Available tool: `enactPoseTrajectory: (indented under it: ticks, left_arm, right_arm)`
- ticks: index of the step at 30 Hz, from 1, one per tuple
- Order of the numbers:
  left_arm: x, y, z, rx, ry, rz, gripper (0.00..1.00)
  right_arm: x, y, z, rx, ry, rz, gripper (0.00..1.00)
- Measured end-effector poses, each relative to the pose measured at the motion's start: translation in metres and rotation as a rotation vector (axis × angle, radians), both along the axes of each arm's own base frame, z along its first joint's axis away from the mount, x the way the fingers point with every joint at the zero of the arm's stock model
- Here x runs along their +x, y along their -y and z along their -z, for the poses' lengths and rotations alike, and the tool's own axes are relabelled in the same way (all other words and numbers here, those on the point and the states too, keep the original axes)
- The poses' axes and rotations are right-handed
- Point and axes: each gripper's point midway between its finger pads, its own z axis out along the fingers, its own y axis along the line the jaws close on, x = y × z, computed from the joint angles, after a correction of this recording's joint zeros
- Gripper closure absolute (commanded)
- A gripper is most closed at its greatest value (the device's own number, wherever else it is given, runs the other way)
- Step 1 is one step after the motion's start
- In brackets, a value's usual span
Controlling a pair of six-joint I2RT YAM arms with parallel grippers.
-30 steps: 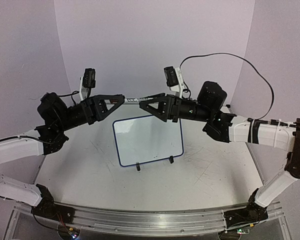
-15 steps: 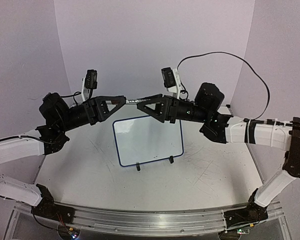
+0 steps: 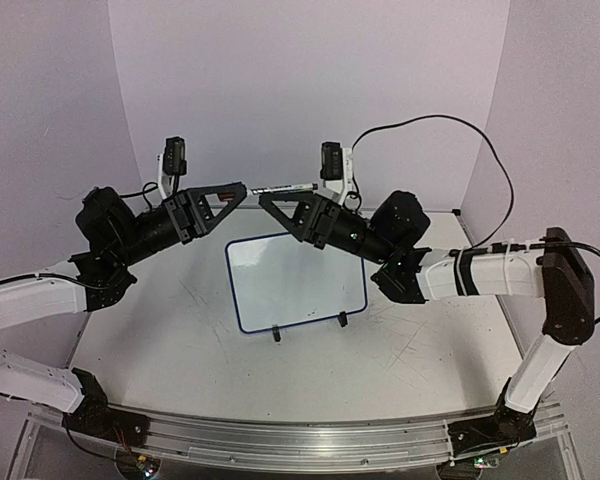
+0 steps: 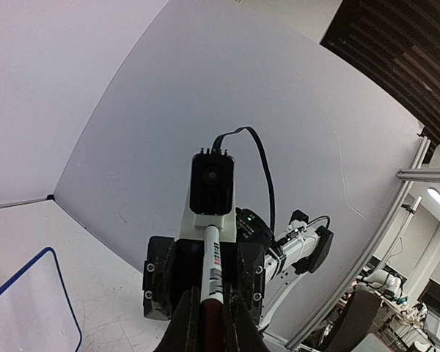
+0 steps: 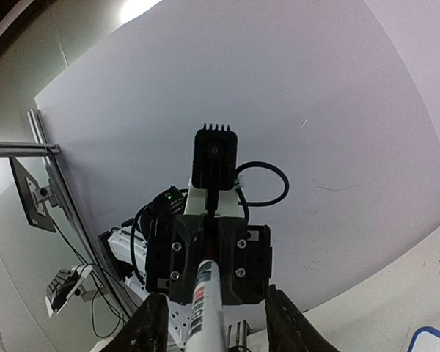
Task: Write a sentence on the whiteboard
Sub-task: Open the pen cap from the whiteboard marker.
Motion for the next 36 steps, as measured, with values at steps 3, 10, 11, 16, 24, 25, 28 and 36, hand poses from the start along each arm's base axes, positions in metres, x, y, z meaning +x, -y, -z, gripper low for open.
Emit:
enactPoseTrajectory:
  ticks: [3, 10, 11, 16, 24, 25, 28, 36]
  left_arm:
    - [0.002, 0.001, 0.001, 0.000, -0.010, -0.003, 1.00]
    - [0.003, 0.002, 0.002, -0.002, -0.022, -0.002, 1.00]
    - [0.003, 0.001, 0.002, -0.003, -0.022, -0.002, 1.00]
    - [0.004, 0.001, 0.001, -0.006, -0.023, -0.008, 1.00]
    - [0.004, 0.001, 0.001, -0.006, -0.023, -0.009, 1.00]
    - [0.004, 0.001, 0.001, -0.006, -0.023, -0.009, 1.00]
    - [0.005, 0.001, 0.001, -0.008, -0.025, -0.014, 1.00]
    - [0.006, 0.000, 0.001, -0.010, -0.028, -0.016, 1.00]
  right_arm:
    - [0.006, -0.006, 0.000, 0.027, -0.018, 0.026, 0.61]
    - [0.011, -0.007, -0.015, 0.094, -0.021, 0.065, 0.73]
    - [0.012, -0.007, -0.017, 0.102, -0.019, 0.065, 0.73]
    - [0.011, -0.008, -0.018, 0.111, -0.024, 0.059, 0.70]
    - [0.009, -0.010, -0.016, 0.110, -0.025, 0.038, 0.70]
    - [0.009, -0.012, -0.016, 0.109, -0.026, 0.032, 0.69]
    - [0.011, -0.014, -0.015, 0.113, -0.030, 0.027, 0.68]
    - [0.011, -0.014, -0.018, 0.123, -0.032, 0.021, 0.86]
